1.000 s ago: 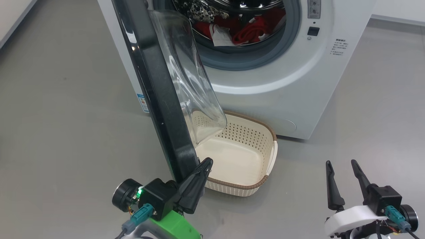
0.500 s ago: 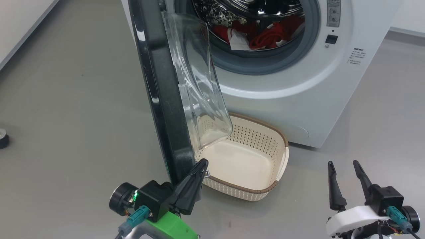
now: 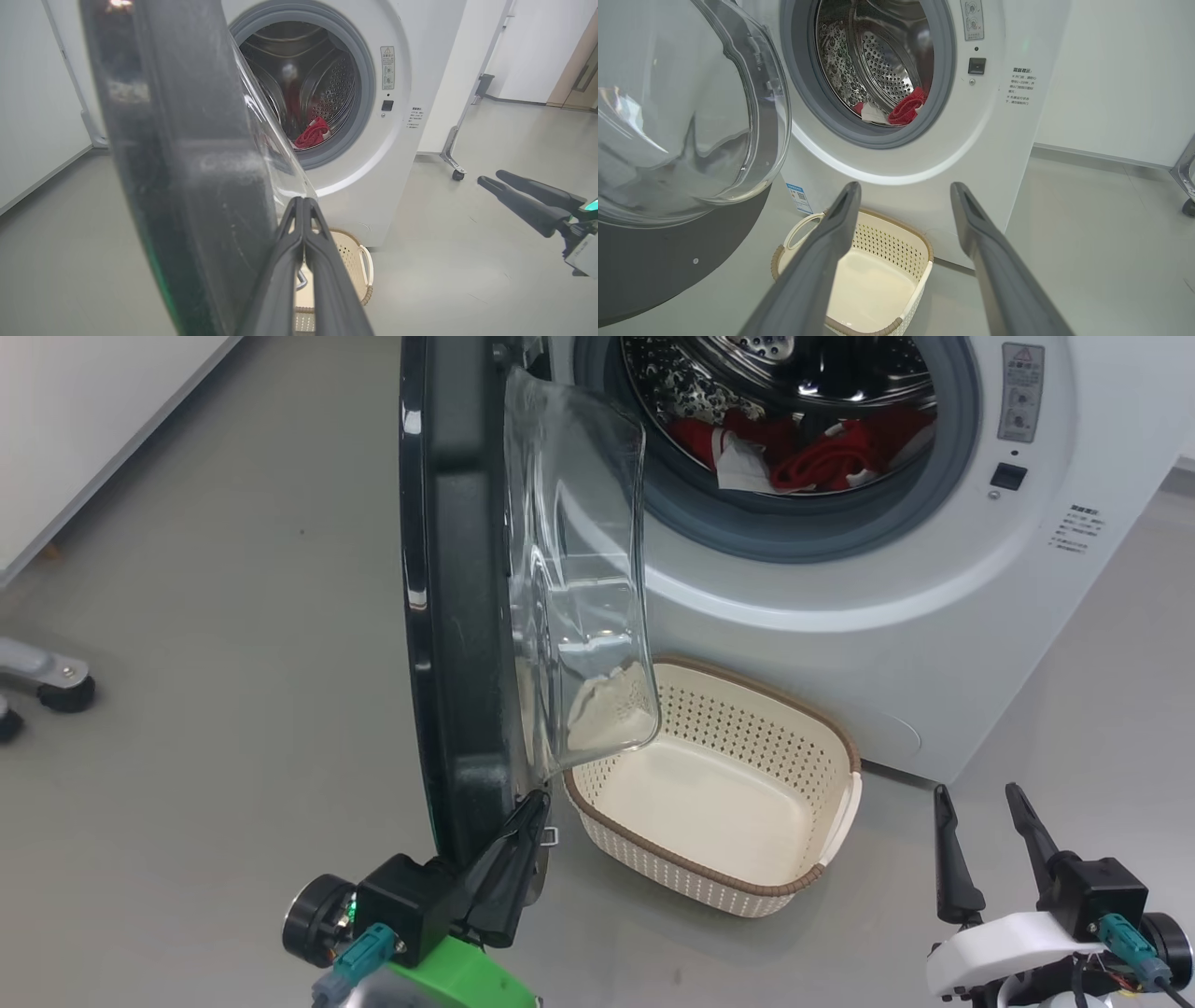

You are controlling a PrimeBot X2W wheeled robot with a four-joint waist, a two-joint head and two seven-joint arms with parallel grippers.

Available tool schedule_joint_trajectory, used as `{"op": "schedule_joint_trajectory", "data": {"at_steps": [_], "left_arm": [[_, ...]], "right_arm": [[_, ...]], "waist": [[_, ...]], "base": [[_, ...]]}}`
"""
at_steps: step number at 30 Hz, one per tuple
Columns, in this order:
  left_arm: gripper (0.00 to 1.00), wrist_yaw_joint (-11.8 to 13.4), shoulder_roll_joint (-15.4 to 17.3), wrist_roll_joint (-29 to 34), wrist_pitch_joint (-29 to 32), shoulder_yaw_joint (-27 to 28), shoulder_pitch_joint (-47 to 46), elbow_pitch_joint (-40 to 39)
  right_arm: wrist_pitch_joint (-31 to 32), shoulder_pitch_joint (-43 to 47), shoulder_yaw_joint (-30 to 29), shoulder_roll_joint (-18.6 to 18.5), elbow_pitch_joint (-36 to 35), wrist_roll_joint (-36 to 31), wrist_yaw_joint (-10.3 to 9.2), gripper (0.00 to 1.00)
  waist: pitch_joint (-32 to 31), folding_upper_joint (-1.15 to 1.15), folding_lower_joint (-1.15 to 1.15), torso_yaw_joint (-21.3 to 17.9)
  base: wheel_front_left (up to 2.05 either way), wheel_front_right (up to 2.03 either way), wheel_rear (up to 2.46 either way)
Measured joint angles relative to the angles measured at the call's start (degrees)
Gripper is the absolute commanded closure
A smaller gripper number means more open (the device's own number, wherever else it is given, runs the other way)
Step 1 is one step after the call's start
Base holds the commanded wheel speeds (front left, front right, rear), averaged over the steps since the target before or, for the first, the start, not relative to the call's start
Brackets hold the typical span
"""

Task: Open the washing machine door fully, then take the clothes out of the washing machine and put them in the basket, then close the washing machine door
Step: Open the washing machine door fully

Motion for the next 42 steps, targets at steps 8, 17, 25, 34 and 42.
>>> {"op": "schedule_joint_trajectory", "data": {"at_steps": [8, 17, 25, 34, 42], "left_arm": [[1.0, 1.58, 0.16, -0.01, -0.59, 2.64, 1.32, 1.05], [1.0, 2.61, 1.46, 0.14, -1.72, 5.88, 2.27, 1.69], [1.0, 3.0, 2.43, 0.14, -2.29, 8.55, 2.03, 2.97], [1.0, 3.86, 3.16, -0.03, -3.33, 13.65, 0.91, 6.33], [1.0, 4.47, 3.81, -1.54, -3.58, 17.6, 0.14, 9.06]], "right_arm": [[0.0, -0.02, 0.89, -0.09, -0.18, -0.79, 0.45, 0.0], [0.0, -0.15, 1.68, 0.02, -0.09, -0.99, 0.93, 0.0], [0.0, -0.41, 1.65, -0.23, 0.09, -0.99, 0.94, 0.0], [0.0, -0.42, 1.44, -0.19, 0.18, -0.99, 0.94, 0.0], [0.0, -0.43, 1.37, -0.22, 0.19, -1.25, 0.94, 0.0]], "waist": [[-0.16, 0.0, 0.0, 3.07], [0.23, 0.0, 0.0, 3.6], [0.56, 0.0, 0.0, 3.62], [0.54, 0.0, 0.0, 3.2], [1.15, 0.0, 0.0, 1.42]], "base": [[0.0, 0.0, 0.0], [0.0, 0.0, 0.0], [0.0, 0.0, 0.0], [0.0, 0.0, 0.0], [0.0, 0.0, 0.0]]}}
